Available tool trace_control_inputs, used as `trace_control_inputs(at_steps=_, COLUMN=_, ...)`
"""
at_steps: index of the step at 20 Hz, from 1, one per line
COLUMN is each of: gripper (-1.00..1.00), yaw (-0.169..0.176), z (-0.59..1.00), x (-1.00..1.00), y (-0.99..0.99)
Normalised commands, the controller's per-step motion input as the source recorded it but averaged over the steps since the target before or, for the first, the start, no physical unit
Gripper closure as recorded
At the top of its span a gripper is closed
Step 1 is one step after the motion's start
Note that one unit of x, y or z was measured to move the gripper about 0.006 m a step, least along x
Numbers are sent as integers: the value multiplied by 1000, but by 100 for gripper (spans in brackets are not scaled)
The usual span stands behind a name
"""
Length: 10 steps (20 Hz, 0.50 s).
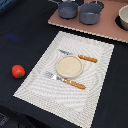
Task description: Place the pan onto the stove and place the fish and sausage into the pan.
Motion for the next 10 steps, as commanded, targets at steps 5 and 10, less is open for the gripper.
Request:
trace_control_inputs(at_steps=5, gripper=-100, yaw=-28, z=-65, x=419, y=272)
trace_control_inputs(at_steps=10, gripper=-100, yaw=0, z=-69, x=52, y=230)
